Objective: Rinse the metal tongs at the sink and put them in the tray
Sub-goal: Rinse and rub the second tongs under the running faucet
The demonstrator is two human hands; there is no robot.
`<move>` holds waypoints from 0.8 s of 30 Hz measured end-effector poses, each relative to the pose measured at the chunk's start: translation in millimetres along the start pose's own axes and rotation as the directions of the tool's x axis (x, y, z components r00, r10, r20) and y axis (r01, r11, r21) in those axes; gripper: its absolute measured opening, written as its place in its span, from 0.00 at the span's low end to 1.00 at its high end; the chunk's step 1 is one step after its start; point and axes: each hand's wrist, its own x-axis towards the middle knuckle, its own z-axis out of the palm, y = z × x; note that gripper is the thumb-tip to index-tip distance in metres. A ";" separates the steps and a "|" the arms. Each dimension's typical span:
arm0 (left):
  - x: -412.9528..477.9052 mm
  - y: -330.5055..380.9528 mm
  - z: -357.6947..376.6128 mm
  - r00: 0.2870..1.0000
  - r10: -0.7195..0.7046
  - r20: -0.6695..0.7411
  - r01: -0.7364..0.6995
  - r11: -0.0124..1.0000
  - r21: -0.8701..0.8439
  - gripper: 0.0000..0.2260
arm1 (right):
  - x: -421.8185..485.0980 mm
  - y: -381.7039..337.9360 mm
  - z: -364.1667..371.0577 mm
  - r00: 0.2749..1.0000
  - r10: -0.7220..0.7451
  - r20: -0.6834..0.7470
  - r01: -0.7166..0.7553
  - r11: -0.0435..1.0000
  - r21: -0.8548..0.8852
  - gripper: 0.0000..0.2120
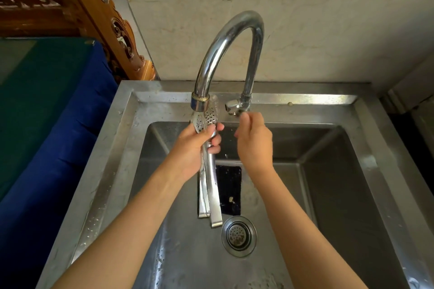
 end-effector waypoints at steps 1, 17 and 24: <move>1.6 -1.1 2.8 1.000 -0.001 0.011 0.001 1.000 -0.016 0.06 | 2.0 5.0 -4.4 0.999 0.034 -0.032 -0.033 0.999 0.028 0.15; 16.6 -4.7 21.7 0.973 0.022 -0.228 -0.038 0.997 -0.068 0.18 | 51.0 11.2 6.5 0.915 0.196 0.352 -0.235 0.970 0.070 0.15; 19.4 -4.2 21.9 0.970 0.015 -0.244 -0.037 0.996 -0.085 0.21 | 58.1 16.9 3.4 0.866 0.247 0.434 -0.336 0.931 0.141 0.16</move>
